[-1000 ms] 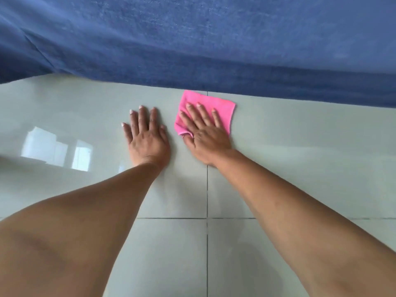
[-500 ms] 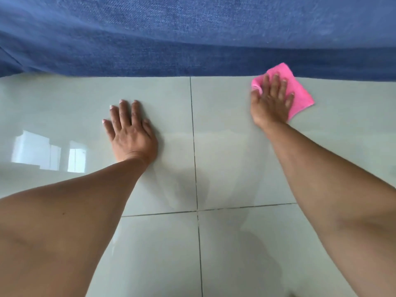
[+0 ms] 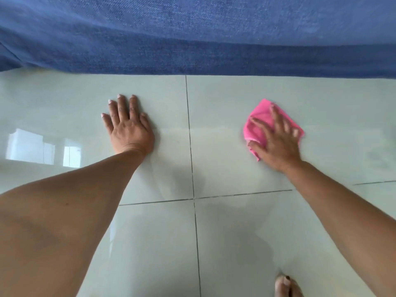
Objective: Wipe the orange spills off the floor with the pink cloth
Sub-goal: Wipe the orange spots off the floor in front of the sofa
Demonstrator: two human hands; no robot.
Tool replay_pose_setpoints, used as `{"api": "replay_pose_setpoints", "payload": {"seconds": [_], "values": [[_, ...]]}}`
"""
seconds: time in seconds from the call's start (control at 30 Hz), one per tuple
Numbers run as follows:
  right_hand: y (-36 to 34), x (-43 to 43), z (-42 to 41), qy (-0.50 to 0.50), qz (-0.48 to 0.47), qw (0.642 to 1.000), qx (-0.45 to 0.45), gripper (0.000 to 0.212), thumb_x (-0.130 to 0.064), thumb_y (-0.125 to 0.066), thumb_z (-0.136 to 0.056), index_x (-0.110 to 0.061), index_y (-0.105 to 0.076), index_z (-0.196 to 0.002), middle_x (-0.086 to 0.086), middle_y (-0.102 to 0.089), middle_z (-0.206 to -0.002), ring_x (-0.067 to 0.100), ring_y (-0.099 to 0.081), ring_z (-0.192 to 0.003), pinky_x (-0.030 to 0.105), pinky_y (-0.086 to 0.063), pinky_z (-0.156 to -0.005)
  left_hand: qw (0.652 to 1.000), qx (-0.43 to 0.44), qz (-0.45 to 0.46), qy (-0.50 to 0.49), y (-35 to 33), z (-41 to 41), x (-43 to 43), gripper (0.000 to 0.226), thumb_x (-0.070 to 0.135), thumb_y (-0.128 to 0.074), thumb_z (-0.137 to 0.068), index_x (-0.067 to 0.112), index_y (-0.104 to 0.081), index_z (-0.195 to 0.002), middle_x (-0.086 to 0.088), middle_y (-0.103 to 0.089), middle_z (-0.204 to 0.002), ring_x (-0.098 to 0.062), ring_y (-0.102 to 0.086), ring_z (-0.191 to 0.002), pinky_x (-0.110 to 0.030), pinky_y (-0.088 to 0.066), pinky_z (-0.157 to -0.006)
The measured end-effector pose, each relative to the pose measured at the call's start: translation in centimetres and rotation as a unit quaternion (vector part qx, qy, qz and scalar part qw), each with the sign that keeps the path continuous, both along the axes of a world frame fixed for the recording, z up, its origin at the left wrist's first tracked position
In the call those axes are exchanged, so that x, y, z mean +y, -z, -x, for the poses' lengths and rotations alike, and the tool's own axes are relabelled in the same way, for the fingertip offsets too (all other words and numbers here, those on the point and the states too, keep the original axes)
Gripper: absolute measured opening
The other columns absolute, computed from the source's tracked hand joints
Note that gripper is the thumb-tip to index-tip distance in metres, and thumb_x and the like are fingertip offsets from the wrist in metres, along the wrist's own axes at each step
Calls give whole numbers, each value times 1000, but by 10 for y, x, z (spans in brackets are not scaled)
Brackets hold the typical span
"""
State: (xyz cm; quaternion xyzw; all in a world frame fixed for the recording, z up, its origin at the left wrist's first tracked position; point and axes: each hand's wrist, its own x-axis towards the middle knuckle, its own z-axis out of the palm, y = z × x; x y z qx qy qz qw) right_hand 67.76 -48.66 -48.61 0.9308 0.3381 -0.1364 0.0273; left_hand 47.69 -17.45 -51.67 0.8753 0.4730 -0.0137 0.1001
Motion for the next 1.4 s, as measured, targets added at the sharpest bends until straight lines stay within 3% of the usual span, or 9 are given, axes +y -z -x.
{"api": "replay_pose_setpoints", "payload": {"seconds": [0.1,0.2,0.37,0.53,0.73,0.8,0.97,1.17,1.4], "values": [[0,-8,-40,141,30,989,-5,73,-69,-21,-85,-44,-13,-153,6,5,-166,28,4,-152,59,-11,-115,1000,18,5,6,-4,-1,1,62,38,-16,-99,22,-9,-158,-6,-3,-166,-28,3,-153,-51,4,-121],[7,32,-30,158,11,987,-4,75,-67,-16,-89,-37,3,-155,6,9,-166,28,12,-151,61,1,-117,1000,7,8,10,-11,1,-11,63,34,-22,-100,20,-7,-158,-7,-2,-166,-27,2,-153,-52,5,-121],[10,91,81,-33,1,999,-7,69,-61,-13,-92,-38,2,-155,2,10,-166,27,11,-152,58,2,-119,999,-6,38,-30,-12,33,-50,61,37,-21,-102,18,-7,-158,-8,3,-166,-28,6,-152,-51,6,-121],[11,26,135,-236,-4,972,12,71,-60,-26,-90,-38,-8,-156,1,-3,-166,27,0,-152,58,-4,-119,995,8,57,-86,-9,95,-69,63,43,-21,-103,19,-7,-159,-11,4,-166,-27,7,-152,-50,6,-121],[8,26,53,126,-8,992,-6,66,-52,-13,-93,-37,-2,-156,3,4,-166,26,6,-152,58,-2,-119,998,22,34,-53,-6,102,-70,61,43,-15,-102,22,-5,-158,-9,4,-166,-26,8,-152,-50,5,-121],[6,70,57,147,-19,989,-5,65,-52,-10,-94,-35,3,-156,5,9,-166,29,10,-151,60,-1,-118,998,23,32,-55,-5,102,-70,61,43,-15,-102,22,-4,-158,-9,5,-166,-26,8,-152,-50,5,-121],[9,148,157,-144,-14,989,-3,68,-58,-18,-94,-34,-4,-156,1,4,-166,27,6,-152,58,-1,-118,997,-3,38,-63,-6,103,-65,60,42,-20,-102,25,-11,-158,-7,-1,-166,-24,4,-153,-48,2,-122],[14,72,161,-426,-20,905,-2,74,-60,-36,-91,-35,-13,-156,2,-9,-165,29,-5,-152,56,-7,-120,995,-62,15,-82,-13,132,-37,56,34,-25,-102,24,-20,-157,-1,-12,-166,-20,-9,-152,-38,-5,-121],[10,150,88,-23,-20,999,-21,65,-56,-11,-95,-36,0,-156,1,7,-166,24,8,-152,54,1,-120,973,-15,30,-227,-3,172,3,61,36,-18,-102,17,-7,-158,-6,2,-166,-24,7,-152,-48,6,-122]]}}
